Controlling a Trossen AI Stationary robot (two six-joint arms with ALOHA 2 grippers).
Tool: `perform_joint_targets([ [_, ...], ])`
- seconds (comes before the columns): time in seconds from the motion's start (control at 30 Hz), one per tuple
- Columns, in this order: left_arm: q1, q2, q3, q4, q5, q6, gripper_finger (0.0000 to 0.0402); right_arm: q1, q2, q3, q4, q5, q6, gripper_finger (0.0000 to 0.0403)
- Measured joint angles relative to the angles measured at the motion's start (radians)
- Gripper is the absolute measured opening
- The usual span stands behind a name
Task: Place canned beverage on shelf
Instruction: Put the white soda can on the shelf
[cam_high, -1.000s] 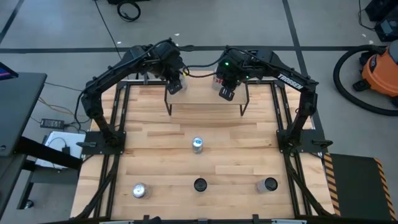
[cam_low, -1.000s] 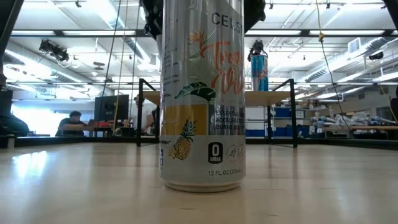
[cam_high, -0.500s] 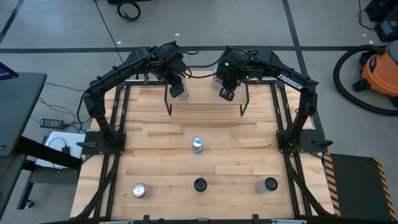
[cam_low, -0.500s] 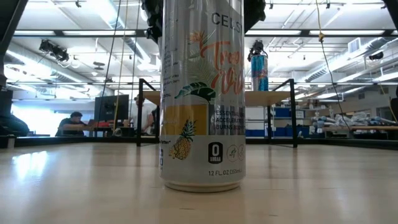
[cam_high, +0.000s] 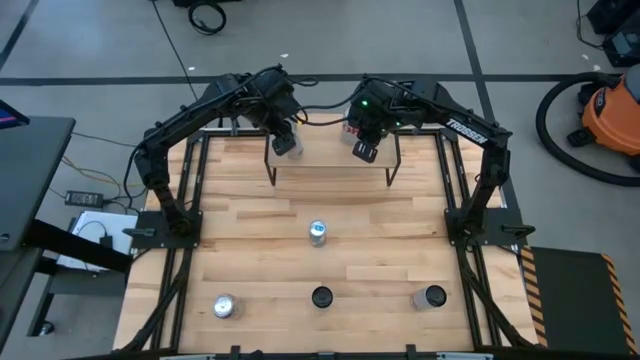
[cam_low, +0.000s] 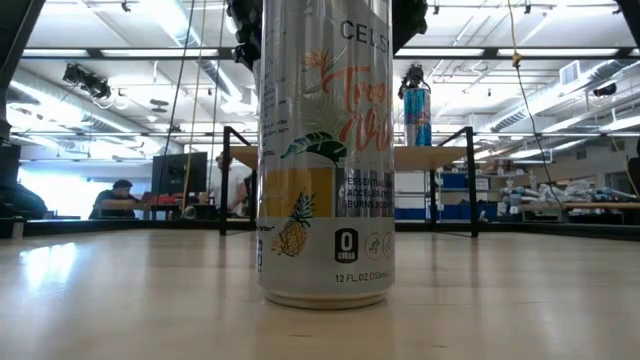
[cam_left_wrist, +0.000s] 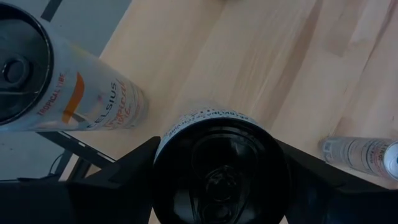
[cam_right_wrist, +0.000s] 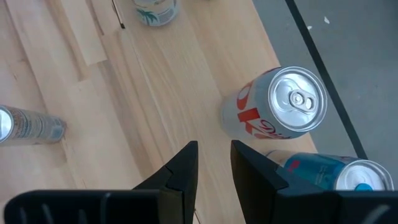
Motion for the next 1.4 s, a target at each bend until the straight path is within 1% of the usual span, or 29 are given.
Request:
perform_joint_targets([
  [0.13,0.0,0.0,0.0,-0.003,0.001,-0.017,0.0268,0.0,0.0,0.0,0.0,0.0,0.0,0.0103],
  [0.27,0.0,0.0,0.0,-0.004,0.0,0.006,0.027,0.0,0.0,0.0,0.0,0.0,0.0,0.0103],
  [0.57,-0.001,-0.001,0.0,-0.017,0.0,0.012,0.0308,0.0,0.0,0.0,0.0,-0.001,0.0,0.0103],
  [0.9,0.001,-0.001,0.007,0.009,0.0,0.013,0.0313,0.0,0.0,0.0,0.001,-0.001,0.0,0.0103],
  [1.0,0.002,-0.001,0.029,-0.001,0.0,0.013,0.0313,0.0,0.0,0.0,0.003,-0.001,0.0,0.0103],
  [1.13,0.002,-0.002,0.09,-0.022,0.0,0.013,0.0313,0.0,0.0,0.0,0.021,-0.001,0.0,0.0103],
  [1.27,0.001,-0.002,0.153,-0.078,-0.009,0.005,0.0313,0.0,0.001,0.0,0.059,-0.007,-0.014,0.0103],
  [1.4,-0.001,-0.003,0.2,-0.153,-0.016,0.005,0.0313,0.0,0.001,0.0,0.136,-0.071,-0.042,0.0103],
])
